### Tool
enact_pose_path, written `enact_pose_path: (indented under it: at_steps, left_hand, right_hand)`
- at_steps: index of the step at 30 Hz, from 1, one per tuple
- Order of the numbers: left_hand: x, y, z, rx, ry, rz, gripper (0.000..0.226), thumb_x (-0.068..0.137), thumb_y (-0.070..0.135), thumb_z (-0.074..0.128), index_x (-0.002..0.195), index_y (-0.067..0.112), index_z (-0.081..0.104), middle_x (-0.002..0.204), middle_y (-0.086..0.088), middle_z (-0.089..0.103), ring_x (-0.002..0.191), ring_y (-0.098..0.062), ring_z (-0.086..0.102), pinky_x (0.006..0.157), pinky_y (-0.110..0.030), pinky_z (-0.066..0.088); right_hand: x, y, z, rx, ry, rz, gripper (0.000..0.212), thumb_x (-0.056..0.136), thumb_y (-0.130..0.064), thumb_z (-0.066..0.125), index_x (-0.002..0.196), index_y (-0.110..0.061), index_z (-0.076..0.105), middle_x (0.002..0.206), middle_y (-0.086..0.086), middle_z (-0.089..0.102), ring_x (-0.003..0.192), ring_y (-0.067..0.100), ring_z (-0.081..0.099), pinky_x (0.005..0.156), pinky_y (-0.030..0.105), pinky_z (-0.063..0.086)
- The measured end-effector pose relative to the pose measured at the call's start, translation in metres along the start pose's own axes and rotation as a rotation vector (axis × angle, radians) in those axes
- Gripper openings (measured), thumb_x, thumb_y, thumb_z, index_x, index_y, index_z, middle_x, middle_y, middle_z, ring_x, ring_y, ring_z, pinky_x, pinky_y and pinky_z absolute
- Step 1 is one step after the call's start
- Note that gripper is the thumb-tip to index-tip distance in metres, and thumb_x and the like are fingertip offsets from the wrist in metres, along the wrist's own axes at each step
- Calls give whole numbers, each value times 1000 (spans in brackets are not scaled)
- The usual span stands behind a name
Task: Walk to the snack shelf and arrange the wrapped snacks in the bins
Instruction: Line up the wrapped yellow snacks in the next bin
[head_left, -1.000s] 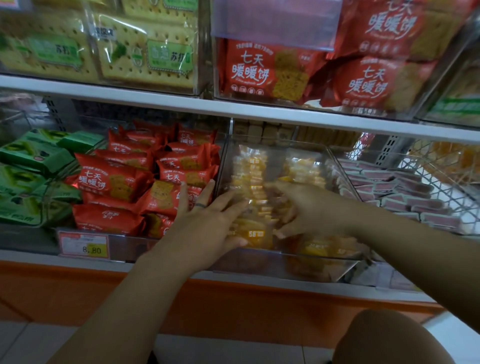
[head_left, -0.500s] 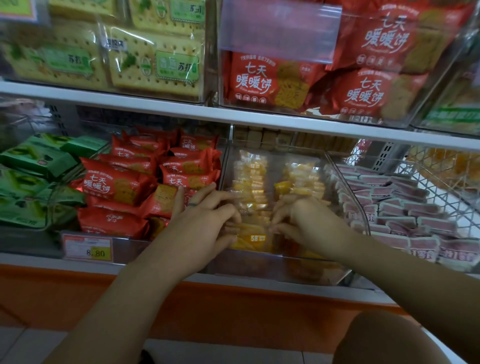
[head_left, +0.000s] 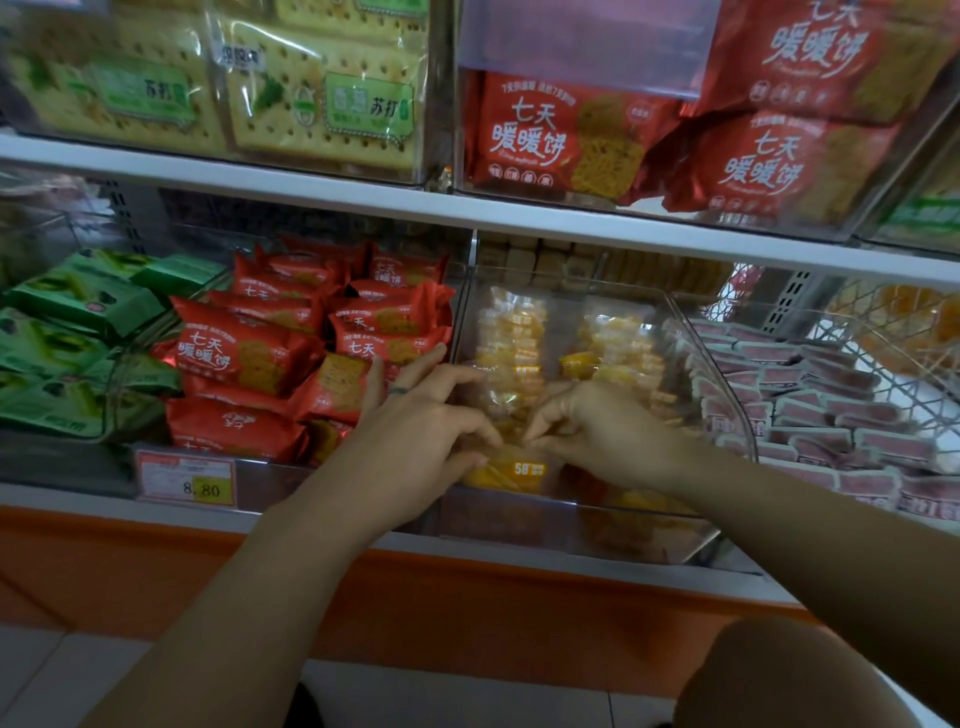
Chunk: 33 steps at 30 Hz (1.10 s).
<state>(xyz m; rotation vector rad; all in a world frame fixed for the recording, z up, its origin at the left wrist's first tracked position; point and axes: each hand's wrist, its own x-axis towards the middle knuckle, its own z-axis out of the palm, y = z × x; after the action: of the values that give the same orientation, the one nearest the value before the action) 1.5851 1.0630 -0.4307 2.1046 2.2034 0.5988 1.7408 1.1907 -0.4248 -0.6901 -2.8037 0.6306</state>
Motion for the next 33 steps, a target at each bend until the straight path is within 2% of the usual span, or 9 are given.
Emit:
enact_pose_path:
  at_steps: [5,9,11,14,17,22,24,28,33]
  left_hand:
    - [-1,-1,-2,-11,-43,-39,39,86,41,61,123,47,51,152,19,14,143,-11,-10,112,-54,-15]
    - [-3,-4,-1,34,-88,-44,51,88,48,55,136,49,37,155,16,2,142,-13,-18,110,-57,-18]
    - [-4,-3,1,42,-98,-54,55,88,51,52,139,48,32,156,15,-4,142,-15,-21,109,-57,-19]
    - [-3,-1,3,89,-114,-74,60,89,54,50,143,46,24,156,13,-12,141,-17,-24,108,-59,-19]
    - [-3,-1,3,122,-135,-93,62,89,56,46,145,45,20,156,11,-17,141,-19,-26,108,-59,-19]
    - [-4,-5,5,179,-142,-134,69,88,61,43,148,37,17,154,8,-23,139,-21,-30,106,-59,-19]
    - [-4,-5,6,209,-145,-139,71,89,61,41,149,35,14,154,7,-25,139,-23,-31,106,-60,-18]
    - [-3,-4,8,231,-159,-142,68,90,61,38,149,37,13,152,8,-28,138,-24,-31,105,-61,-17]
    - [-2,-2,10,243,-190,-170,69,92,60,34,149,37,3,150,7,-33,137,-26,-34,105,-62,-19]
  right_hand:
    - [-4,-3,-23,159,-225,101,27,94,-28,49,91,-9,70,97,2,67,82,13,68,77,27,56]
    - [-11,-3,-44,717,225,270,20,97,-17,43,105,-14,61,109,12,65,92,23,65,76,26,55]
    - [-13,-1,-47,916,267,395,26,95,-10,47,119,-8,55,119,10,59,108,26,60,81,26,54]
    - [-20,1,-44,479,-67,393,59,88,-14,60,142,-13,34,130,-3,51,118,13,52,99,25,42]
    - [-18,-11,-41,82,-265,300,84,83,-29,67,149,-19,15,132,1,53,114,10,55,100,25,41]
    - [-14,-18,-46,53,-354,343,92,76,-40,72,148,-19,19,140,-1,47,113,5,51,98,20,38]
    - [-16,-23,-47,14,-365,347,88,74,-45,72,145,-18,27,136,1,51,118,11,51,104,28,39]
    - [-19,-34,-33,-259,-282,245,59,82,-42,65,129,-9,47,120,9,60,111,21,56,96,39,45]
    - [-19,-41,-6,-182,-193,169,47,89,-23,58,132,-14,42,124,4,54,105,11,48,71,14,30]
